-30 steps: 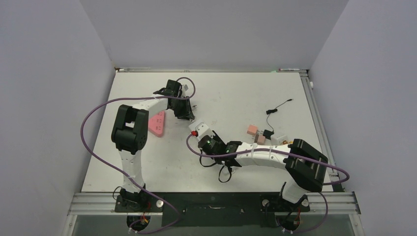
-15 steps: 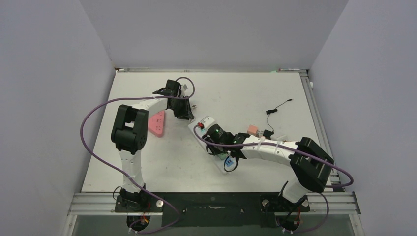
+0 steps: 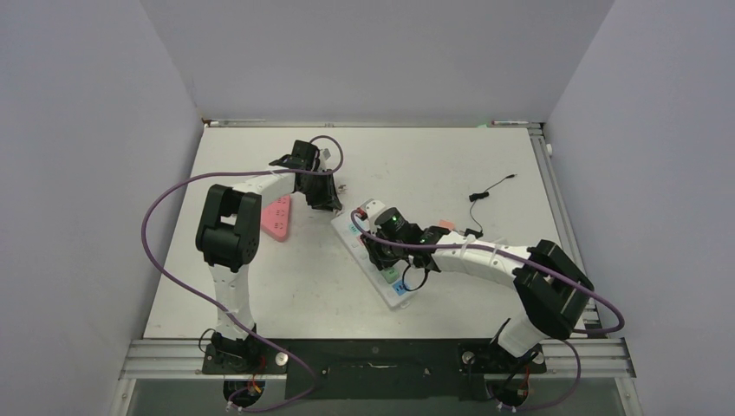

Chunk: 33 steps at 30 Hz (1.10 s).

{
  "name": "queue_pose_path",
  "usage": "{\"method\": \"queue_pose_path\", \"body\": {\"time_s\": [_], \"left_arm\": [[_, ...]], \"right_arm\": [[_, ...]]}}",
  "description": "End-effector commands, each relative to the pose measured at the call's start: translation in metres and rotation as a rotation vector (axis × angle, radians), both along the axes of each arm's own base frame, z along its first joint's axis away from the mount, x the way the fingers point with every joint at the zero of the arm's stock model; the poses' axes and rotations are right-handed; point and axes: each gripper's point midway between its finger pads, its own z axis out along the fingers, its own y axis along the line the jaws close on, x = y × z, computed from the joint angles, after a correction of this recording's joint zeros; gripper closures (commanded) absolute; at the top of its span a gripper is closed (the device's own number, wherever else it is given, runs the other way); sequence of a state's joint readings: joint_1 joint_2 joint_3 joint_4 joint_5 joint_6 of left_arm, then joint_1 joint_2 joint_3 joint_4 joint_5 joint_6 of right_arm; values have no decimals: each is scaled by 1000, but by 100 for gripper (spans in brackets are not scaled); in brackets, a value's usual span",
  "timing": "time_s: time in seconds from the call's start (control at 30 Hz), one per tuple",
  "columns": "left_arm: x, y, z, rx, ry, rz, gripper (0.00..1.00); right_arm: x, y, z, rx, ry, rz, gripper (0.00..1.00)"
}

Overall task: Pull the plug off the socket
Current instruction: Remove the plug from the socket.

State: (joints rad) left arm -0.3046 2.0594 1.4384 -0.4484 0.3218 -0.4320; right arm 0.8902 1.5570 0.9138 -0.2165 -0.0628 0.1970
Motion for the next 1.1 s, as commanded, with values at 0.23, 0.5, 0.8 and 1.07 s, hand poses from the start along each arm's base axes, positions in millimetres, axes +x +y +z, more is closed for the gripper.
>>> {"method": "queue_pose_path", "body": {"time_s": [0.23, 0.5, 0.8, 1.07], "left_arm": [[11, 24, -14, 92, -18, 29, 100], [11, 27, -15, 98, -16, 33, 100], [13, 28, -13, 95, -18, 37, 100], [13, 28, -13, 94, -20, 39, 100]], "right_arm": [[-13, 13, 18, 140, 43, 41, 95], [1, 0, 18, 125, 4, -91, 95], [12, -11, 25, 111, -34, -194, 95], [21, -25, 27, 75, -75, -271, 95]]}}
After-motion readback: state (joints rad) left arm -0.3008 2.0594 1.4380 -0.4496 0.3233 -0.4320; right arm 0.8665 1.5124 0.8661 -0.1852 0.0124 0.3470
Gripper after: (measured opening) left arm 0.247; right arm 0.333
